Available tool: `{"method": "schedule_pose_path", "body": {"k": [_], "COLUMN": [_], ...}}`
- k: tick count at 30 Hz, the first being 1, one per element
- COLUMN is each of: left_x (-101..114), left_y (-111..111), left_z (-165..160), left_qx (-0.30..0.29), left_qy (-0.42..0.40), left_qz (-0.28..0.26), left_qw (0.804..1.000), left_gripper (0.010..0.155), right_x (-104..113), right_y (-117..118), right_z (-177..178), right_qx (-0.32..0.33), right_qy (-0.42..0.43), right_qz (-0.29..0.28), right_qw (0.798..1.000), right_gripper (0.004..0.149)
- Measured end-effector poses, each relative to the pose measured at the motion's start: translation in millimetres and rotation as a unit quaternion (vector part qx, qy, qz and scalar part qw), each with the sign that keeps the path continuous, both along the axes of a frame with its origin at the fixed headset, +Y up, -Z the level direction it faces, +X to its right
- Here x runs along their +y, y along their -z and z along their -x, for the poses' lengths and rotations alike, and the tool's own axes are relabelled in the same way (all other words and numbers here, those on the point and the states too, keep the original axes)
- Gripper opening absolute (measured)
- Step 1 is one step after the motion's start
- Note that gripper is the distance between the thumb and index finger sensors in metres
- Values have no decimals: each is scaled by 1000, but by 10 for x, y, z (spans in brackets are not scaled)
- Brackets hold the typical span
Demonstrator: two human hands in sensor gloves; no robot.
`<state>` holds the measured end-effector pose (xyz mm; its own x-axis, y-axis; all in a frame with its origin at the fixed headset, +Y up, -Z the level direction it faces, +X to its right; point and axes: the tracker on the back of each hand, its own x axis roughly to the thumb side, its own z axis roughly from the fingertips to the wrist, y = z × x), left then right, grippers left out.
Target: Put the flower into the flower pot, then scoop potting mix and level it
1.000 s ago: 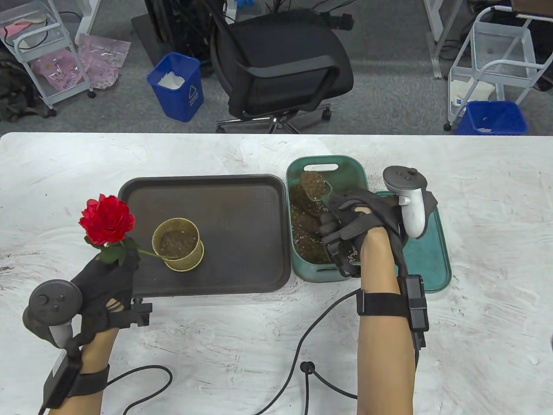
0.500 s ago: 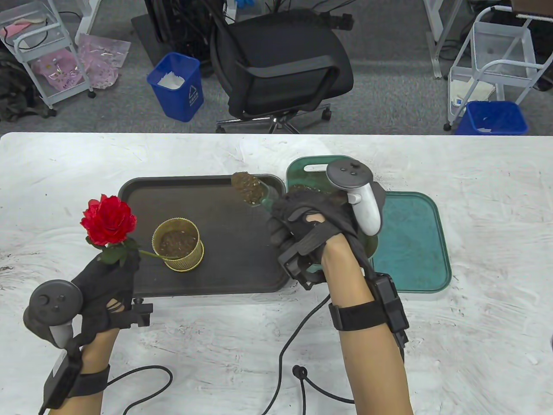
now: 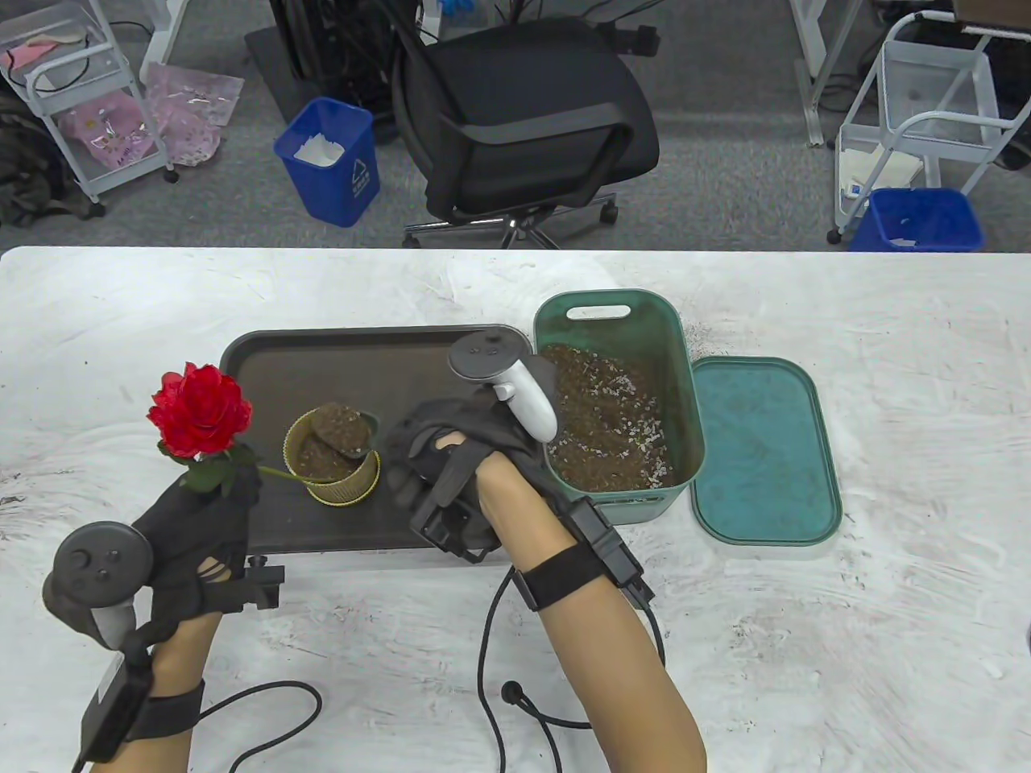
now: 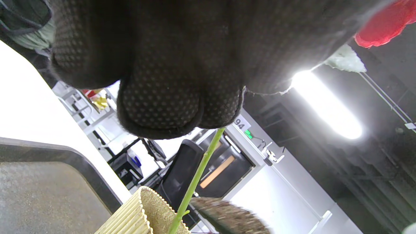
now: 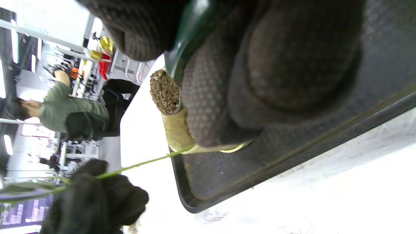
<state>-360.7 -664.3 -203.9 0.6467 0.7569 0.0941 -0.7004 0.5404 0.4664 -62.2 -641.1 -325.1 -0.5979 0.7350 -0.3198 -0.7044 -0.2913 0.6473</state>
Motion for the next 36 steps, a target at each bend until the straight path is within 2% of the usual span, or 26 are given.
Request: {"method": "schedule_pose_path", "body": {"k": [3, 6, 9, 12, 13, 15, 18, 21, 24, 25, 31, 36], "left_x": [1, 3, 2, 1, 0, 1, 1, 0, 8, 10, 9, 7], "left_y": [0, 0, 0, -2, -3, -6, -3, -3, -11, -11, -10, -6], "left_z": [-4, -7, -6, -4, -3, -5, -7, -7, -19, -25, -22, -4], "left_qx": [-2, -3, -4, -2, -2, -1, -2, -2, -2, -3, -1, 1], "left_qy": [-1, 2, 4, 7, 6, 6, 7, 6, 8, 9, 9, 2], "left_qz": [0, -2, -3, -3, -3, -3, -4, -3, -4, -5, -4, -1], "left_qw": [1000, 1000, 1000, 1000, 1000, 1000, 1000, 1000, 1000, 1000, 1000, 1000], "left_gripper": [42, 42, 42, 43, 42, 42, 43, 42, 42, 42, 42, 42], "right_x": [-105, -93, -9, 100, 127, 177, 242, 310, 422, 468, 699, 987], "right_y": [44, 74, 100, 99, 91, 56, -32, -114, -224, -255, -321, -405], "right_z": [146, 236, 326, 445, 485, 611, 811, 922, 982, 970, 723, 228], "right_qx": [13, 20, 21, 13, 20, 46, 73, 96, 122, 123, 96, 38], "right_qy": [-25, -61, -117, -173, -196, -262, -304, -338, -392, -399, -385, -368], "right_qz": [5, -9, -52, -118, -137, -192, -260, -303, -347, -352, -345, -349], "right_qw": [1000, 998, 992, 978, 971, 945, 913, 886, 843, 837, 850, 861], "right_gripper": [53, 53, 52, 49, 49, 47, 46, 47, 48, 49, 50, 50]}}
